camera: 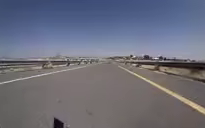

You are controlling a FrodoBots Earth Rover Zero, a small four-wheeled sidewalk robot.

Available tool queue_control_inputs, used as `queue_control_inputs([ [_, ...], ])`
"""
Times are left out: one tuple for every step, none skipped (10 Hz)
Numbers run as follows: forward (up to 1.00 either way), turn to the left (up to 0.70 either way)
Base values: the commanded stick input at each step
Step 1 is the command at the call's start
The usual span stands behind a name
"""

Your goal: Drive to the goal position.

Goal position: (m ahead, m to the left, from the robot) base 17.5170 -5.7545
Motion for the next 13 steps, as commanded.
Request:
queue_control_inputs([
  [1.00,0.00],
  [1.00,0.00],
  [1.00,0.00],
  [1.00,0.00],
  [1.00,0.00],
  [1.00,0.00],
  [1.00,0.00],
  [1.00,0.00],
  [1.00,0.00],
  [1.00,0.00],
  [1.00,0.00],
  [1.00,0.00],
  [1.00,0.00],
])
